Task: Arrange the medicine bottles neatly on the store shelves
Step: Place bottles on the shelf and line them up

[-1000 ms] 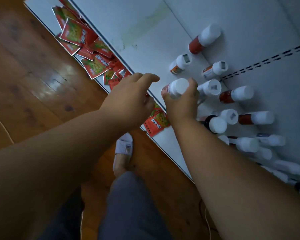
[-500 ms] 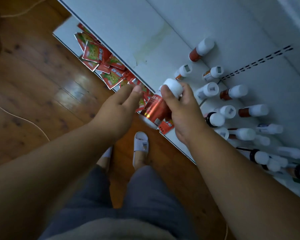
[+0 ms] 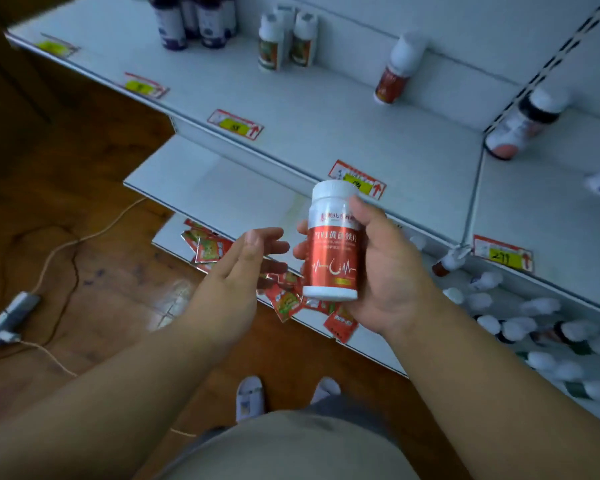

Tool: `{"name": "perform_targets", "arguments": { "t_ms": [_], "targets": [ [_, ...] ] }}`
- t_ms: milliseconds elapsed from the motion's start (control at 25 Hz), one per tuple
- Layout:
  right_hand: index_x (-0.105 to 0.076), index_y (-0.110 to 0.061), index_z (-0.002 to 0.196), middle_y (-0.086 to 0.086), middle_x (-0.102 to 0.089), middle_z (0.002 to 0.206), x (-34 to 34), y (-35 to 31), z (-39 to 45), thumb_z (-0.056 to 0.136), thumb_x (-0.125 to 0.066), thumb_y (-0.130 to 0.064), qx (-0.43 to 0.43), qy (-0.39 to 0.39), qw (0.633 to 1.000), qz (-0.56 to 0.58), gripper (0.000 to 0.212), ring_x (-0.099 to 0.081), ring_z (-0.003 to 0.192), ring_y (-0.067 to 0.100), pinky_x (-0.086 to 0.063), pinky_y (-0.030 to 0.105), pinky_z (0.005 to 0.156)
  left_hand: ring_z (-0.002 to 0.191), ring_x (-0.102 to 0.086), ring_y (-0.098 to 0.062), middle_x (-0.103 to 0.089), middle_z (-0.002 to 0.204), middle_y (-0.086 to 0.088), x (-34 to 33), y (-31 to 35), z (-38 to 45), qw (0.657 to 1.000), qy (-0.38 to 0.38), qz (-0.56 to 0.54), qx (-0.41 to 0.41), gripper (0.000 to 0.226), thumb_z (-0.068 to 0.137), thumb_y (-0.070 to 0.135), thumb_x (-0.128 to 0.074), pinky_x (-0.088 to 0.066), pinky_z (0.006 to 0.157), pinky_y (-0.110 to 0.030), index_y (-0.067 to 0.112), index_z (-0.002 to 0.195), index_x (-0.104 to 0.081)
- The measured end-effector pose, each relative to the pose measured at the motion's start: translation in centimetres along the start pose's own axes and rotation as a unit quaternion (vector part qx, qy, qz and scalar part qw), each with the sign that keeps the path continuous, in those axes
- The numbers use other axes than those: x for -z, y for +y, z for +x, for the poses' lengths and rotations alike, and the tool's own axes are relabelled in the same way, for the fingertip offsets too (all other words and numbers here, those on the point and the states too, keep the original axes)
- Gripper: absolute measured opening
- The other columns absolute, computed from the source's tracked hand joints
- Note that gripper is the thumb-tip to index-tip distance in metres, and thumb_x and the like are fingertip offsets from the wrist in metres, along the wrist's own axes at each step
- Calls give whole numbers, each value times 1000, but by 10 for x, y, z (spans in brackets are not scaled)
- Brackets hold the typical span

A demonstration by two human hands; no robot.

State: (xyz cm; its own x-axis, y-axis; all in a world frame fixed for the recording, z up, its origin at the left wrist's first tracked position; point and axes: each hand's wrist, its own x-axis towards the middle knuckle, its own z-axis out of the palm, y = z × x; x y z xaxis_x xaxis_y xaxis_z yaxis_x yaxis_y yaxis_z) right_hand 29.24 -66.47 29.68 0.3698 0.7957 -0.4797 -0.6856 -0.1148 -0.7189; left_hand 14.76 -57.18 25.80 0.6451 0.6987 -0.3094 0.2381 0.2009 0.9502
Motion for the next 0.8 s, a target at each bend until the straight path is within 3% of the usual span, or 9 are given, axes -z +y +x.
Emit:
{"name": "perform_targets", "arguments": {
  "t_ms": [160,280,360,520,680,800],
  "targets": [
    [-56,-12,124,12,-69,87,0,-33,-29,76,-64,-51,93,15,995,-26,62,-70,74,27,-57,37,62,101,-62,1,-64,109,24,-30,40,-9,994,-45,72,-65,54,86,69,-19,-51,92,-30,46,119,-54],
    [-59,-20,116,10,-71,94,17,-60,-41,76,-65,-50,148,39,986,-67,51,-71,84,30,-58,49,71,99,-55,13,-59,111,26,-64,63,-7,985,-51,117,-120,47,89,63,-18,-44,86,-17,45,120,-49],
    [-61,-22,112,9,-72,97,32,-78,-42,79,-63,-50,162,64,981,-88,43,-71,88,30,-58,55,76,104,-53,13,-57,116,27,-85,71,1,977,-50,143,-151,51,88,69,-18,-42,88,-17,46,125,-46],
    [-56,-27,121,11,-67,110,56,-109,-20,94,-55,-47,200,118,964,-126,33,-71,86,26,-57,43,66,114,-50,3,-51,130,22,-114,80,31,957,-64,226,-172,63,86,72,-18,-38,85,-14,41,137,-40],
    [-56,-31,117,4,-68,111,62,-139,28,88,-69,-42,239,164,943,-165,34,-70,96,22,-59,48,83,121,-48,-7,-48,140,9,-119,95,90,917,-100,317,-219,74,85,75,-18,-44,101,-35,32,143,-37],
    [-56,-39,109,-6,-68,107,74,-160,67,60,-79,-56,260,232,898,-266,58,-68,99,16,-55,48,92,128,-45,-15,-44,146,3,-109,103,154,880,-115,393,-240,77,85,74,-18,-41,107,-42,29,145,-35]
  ]
}}
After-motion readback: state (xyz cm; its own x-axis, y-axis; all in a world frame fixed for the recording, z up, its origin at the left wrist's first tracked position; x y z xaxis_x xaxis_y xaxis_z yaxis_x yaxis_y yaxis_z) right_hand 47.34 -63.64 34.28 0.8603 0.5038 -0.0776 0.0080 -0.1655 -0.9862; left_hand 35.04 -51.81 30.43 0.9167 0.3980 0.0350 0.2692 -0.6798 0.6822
